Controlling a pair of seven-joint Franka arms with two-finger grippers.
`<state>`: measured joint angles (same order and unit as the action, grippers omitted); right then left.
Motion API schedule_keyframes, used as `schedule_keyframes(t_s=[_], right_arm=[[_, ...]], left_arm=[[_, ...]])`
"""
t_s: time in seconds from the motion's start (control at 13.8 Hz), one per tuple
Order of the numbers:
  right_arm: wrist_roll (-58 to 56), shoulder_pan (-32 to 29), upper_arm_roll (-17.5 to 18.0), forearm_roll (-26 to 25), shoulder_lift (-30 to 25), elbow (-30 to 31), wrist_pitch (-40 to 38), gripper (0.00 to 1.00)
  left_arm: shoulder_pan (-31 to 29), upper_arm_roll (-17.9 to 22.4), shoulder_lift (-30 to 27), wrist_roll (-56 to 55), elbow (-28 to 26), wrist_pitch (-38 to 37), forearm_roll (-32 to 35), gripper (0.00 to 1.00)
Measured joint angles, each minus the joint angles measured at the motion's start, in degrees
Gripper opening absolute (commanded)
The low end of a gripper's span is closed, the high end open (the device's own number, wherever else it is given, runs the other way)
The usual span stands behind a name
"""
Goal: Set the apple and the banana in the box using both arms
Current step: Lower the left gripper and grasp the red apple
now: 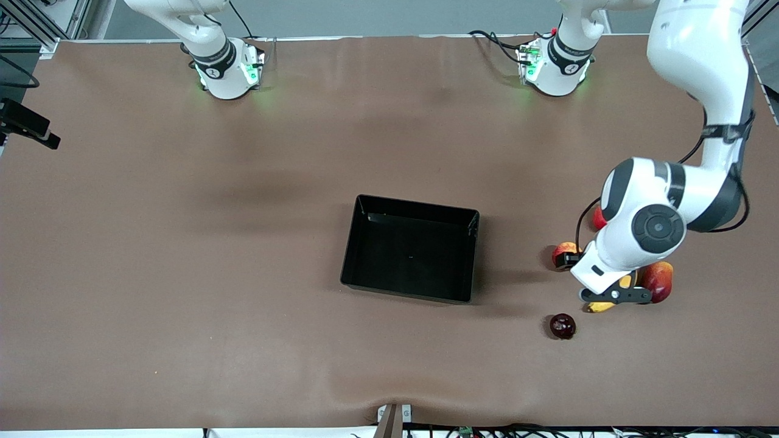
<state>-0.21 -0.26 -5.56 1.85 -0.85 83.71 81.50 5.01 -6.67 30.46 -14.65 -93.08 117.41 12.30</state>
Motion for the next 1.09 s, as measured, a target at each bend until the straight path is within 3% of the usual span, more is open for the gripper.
schedule_keyframes(t_s=[0.44,0.94,1.09], right_arm=[[0.0,-0.01,0.04,0.0,0.0,0.0,0.0,1.0],[0.0,-0.03,0.01,0.0,0.0,0.0,0.0,1.0],[0.0,-0.04,-0.01,0.0,0.0,0.0,0.0,1.0]], left_arm=[[-0.77,0.03,2.67,-0.02,-8.03,9.67,0.21,1.0],[-1.45,0.12,2.86,-0.02,-10.63,10.45,0.63,1.0],[-1.83,0.14,2.86,-0.02,-11.1,10.45,0.65,0.65]])
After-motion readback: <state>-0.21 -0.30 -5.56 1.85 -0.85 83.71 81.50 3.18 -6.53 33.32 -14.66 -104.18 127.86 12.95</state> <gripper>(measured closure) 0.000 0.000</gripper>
